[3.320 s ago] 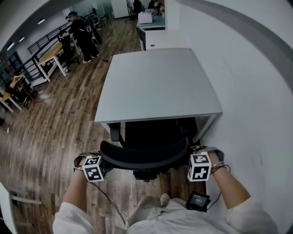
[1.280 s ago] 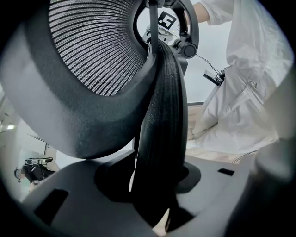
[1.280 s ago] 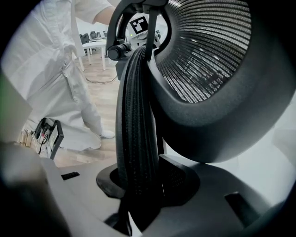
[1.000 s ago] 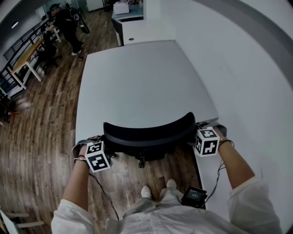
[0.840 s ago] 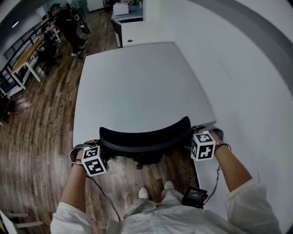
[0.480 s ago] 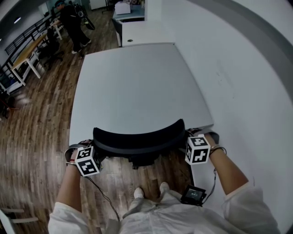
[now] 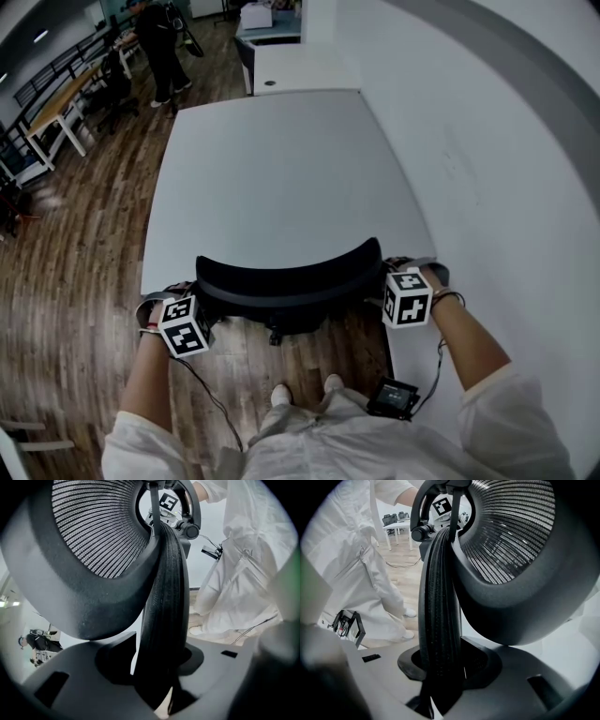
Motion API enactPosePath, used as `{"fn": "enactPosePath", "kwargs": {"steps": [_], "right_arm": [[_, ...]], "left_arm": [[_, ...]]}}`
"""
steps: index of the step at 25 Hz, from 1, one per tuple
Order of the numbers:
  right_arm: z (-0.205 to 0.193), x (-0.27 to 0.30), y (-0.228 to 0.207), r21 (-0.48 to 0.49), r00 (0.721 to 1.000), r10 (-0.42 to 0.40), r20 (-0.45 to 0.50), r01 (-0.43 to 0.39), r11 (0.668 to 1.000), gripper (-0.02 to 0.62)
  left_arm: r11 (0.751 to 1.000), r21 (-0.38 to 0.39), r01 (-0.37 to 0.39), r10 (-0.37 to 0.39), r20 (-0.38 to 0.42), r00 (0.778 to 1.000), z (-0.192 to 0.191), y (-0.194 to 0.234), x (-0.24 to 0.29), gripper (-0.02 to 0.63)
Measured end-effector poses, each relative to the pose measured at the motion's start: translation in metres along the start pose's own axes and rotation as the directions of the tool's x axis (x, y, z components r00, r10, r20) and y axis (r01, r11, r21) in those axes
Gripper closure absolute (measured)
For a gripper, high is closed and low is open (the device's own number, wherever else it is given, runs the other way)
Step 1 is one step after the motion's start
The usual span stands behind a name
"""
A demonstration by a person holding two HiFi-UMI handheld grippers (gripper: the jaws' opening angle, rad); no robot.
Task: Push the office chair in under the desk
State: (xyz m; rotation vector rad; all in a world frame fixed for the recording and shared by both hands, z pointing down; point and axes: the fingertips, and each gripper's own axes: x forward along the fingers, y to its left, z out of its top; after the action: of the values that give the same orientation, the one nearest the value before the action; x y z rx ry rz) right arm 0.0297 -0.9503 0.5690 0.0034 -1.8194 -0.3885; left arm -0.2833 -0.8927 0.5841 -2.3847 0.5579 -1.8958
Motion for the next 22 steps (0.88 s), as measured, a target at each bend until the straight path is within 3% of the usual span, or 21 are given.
{"fn": "enactPosePath", "kwargs": {"steps": [19,22], "right_arm": [[0.0026,-0.0010,0.0001,0.026,1.000,0.003,-0.006,-0.003,1.000,0.434],[0.0050,-0.0027,0.0003,0.042,1.000,0.027,-0.004,-0.027,0.999,0.411]], "left_arm": [[0.999,-0.019,0.029,-0.030,-0.019,0.999,-0.0050,-0.0021,-0.0039,0.434],[0.997,-0.067,0.040,-0.041,-0.003,0.999,-0.0031,-0.0005,-0.0036,0.389]]}}
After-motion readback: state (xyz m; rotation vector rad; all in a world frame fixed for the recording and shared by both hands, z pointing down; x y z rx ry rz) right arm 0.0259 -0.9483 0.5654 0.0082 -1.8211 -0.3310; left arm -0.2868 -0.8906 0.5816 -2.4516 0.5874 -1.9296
